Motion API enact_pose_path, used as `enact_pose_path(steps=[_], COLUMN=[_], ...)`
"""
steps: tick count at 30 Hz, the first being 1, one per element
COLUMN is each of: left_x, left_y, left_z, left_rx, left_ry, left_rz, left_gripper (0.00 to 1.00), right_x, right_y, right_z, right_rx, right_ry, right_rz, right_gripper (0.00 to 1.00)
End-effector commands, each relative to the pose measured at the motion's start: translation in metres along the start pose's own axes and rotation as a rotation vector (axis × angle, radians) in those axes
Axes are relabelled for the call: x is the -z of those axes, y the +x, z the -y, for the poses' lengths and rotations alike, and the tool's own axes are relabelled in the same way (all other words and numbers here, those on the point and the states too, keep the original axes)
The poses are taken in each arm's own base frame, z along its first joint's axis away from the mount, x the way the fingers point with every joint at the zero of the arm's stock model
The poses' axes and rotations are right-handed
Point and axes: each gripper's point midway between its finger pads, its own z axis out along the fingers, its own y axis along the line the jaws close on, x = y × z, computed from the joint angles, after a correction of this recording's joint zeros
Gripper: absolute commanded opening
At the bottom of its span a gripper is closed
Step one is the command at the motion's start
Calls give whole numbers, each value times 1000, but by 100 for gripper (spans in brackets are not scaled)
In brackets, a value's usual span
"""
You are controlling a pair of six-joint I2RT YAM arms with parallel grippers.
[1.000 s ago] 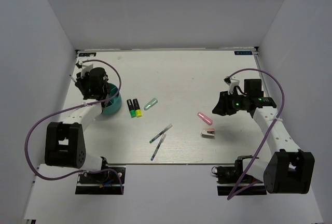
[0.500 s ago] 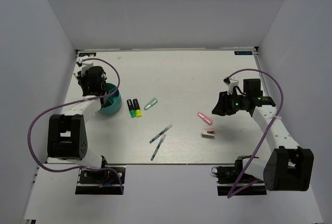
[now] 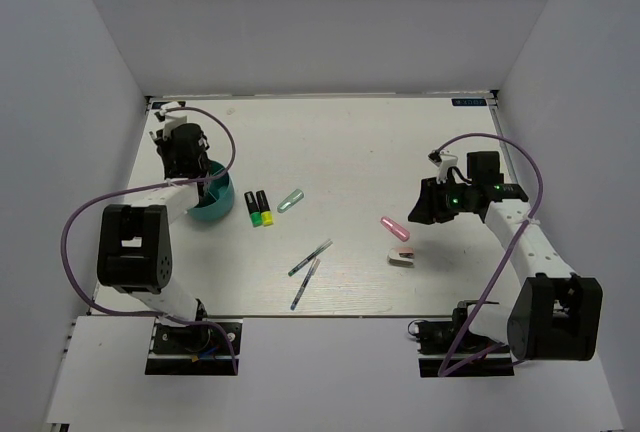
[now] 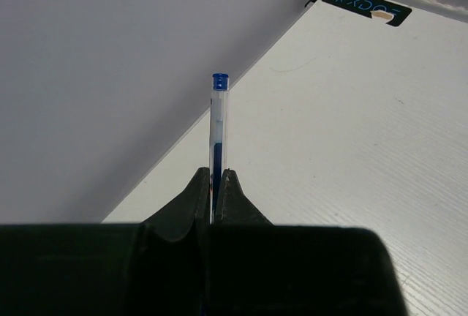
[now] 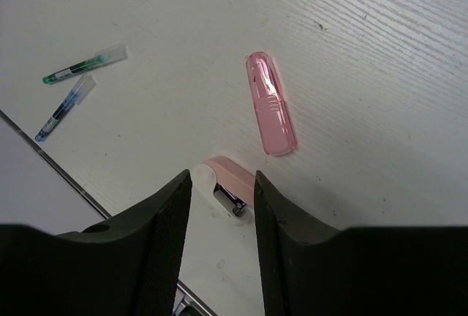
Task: Sort the stationery into containers
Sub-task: Place the pen in the storage box.
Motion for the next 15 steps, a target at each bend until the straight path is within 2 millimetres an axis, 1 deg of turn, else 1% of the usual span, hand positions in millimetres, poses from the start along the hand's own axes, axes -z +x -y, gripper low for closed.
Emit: enact_pose_path(steps=[1,3,4,10,14,15], left_x=[-2,-2,-3,-4,-2,-2], left_y=[-23,-19,-21,-23,-23,-20], left_z=[8,10,11,20,23,23], left_rx=[57,52,59,66,89,86], left_ry=[29,35,39,80,103,106], left_rz=[64,60,73,107,129,126], left_gripper=[0,0,0,0,0,0], right_x=[3,3,3,2,1,0], right_y=[-12,-9,-10,-9,-8,-7], right_z=[-2,-1,-2,0,1,2], right_rx=[31,30,29,26,23,21], right_ry=[-6,-4,-5,-4,-3,-2], right_rz=[13,6,8,4,-3,-7], right_gripper=[44,44,44,44,44,44])
